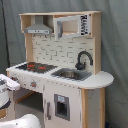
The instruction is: Play with the kitchen
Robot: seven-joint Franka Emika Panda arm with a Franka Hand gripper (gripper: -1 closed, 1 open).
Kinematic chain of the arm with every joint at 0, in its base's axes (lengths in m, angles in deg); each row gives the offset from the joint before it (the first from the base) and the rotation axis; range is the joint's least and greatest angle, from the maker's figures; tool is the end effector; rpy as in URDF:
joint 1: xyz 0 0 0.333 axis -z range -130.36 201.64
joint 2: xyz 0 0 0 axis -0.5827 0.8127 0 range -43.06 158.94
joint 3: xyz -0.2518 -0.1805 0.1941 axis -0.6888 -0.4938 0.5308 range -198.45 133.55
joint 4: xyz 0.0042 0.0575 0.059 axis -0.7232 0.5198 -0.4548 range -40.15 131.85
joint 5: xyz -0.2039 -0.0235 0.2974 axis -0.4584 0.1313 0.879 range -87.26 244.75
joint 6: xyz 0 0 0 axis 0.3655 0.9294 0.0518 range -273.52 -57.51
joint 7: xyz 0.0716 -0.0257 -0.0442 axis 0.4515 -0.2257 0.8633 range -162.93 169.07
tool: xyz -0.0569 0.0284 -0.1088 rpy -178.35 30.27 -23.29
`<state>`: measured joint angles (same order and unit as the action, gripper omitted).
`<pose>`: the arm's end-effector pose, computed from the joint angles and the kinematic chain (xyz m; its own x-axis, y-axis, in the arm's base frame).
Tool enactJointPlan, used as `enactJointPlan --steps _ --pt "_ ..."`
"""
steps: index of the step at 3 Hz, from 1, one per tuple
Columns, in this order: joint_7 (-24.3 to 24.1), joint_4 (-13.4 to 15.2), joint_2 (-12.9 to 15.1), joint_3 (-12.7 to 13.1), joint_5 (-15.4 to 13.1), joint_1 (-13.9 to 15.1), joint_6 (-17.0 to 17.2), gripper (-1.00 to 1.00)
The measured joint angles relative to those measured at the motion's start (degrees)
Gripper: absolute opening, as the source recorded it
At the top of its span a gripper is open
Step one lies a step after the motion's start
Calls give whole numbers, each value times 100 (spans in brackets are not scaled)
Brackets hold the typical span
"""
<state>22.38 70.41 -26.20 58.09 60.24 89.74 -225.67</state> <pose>0.3094 0.5770 0.3384 0.0155 0.8384 -0.5448 0.0081 0.5448 0.8385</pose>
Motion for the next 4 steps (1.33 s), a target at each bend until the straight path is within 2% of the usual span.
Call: enactJointPlan --steps 4 --pt "-2490 40 59 7 51 1 -121 -100"
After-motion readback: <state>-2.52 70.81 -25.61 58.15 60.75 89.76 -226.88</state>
